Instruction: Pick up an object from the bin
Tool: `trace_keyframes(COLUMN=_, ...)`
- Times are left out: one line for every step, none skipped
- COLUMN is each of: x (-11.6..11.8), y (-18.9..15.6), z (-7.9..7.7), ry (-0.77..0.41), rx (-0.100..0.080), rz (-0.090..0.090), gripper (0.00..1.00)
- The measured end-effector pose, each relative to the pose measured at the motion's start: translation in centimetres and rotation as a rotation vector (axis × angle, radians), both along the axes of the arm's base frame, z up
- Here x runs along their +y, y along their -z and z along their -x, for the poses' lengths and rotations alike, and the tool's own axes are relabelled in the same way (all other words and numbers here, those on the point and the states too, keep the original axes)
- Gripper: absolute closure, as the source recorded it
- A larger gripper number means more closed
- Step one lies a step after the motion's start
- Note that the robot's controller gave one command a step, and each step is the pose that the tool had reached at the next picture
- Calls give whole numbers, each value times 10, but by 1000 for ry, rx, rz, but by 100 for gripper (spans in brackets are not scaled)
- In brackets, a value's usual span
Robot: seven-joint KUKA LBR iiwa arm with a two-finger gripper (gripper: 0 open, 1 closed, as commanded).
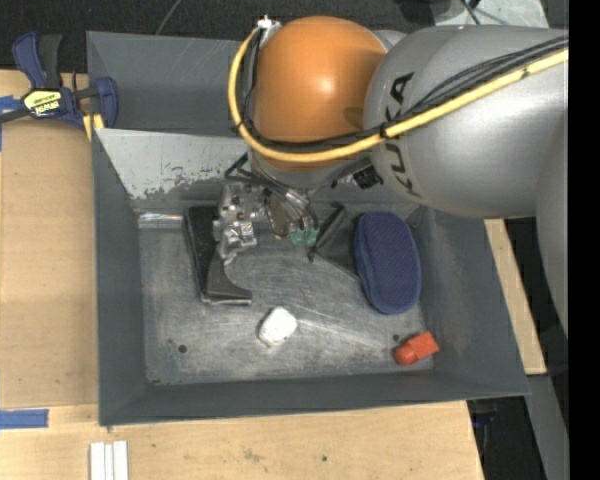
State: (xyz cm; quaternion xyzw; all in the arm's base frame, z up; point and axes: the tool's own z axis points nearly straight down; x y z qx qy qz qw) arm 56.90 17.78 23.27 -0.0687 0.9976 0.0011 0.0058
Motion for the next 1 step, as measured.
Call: trace_keyframes(x=0, y=113, z=12, ry=-18, rx=5, rz=-2, gripper=100)
